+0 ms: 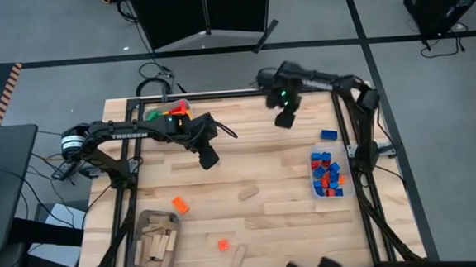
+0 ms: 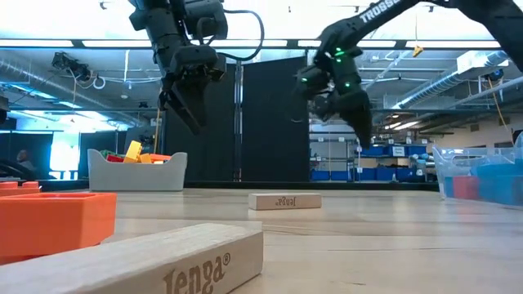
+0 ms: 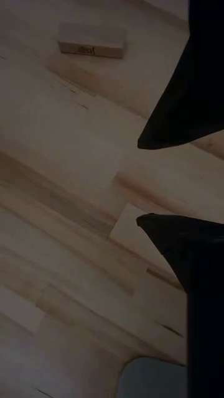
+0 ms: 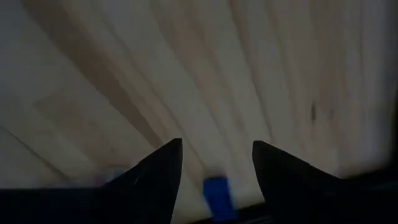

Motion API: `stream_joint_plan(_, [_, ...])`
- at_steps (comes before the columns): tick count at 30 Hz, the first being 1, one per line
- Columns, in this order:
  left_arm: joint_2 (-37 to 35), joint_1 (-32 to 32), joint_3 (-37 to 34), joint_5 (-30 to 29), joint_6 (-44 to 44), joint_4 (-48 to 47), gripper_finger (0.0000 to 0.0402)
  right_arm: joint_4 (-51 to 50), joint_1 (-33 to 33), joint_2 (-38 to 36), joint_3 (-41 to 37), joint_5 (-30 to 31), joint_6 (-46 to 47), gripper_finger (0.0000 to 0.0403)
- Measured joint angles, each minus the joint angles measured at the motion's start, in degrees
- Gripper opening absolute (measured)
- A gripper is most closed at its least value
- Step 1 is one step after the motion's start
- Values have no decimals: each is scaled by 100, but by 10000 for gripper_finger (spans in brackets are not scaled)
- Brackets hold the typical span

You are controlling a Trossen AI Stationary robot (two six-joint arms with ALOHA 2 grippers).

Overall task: Sort blocks by size
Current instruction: Put the large blue game piece into the gray bin

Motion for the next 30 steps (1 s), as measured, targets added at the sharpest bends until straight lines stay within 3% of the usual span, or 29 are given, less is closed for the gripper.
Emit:
stream_joint_plan(5, [0,0,0,4,-16,1,188,-48,-760,-480,-407,-341,331,210])
stream_joint_plan(12, [0,0,0,85,-20,14,188,1,-1367,-1344,-1536,-88,1063,207])
stream_joint_plan(21, [0,0,0,85,-29,174,188,629,-1433,-1827,-3387,230,1304,206])
stream_joint_plan(30, [0,0,4,128,-209,335,188,1364,-1409,-1825,-4076,236,991,206])
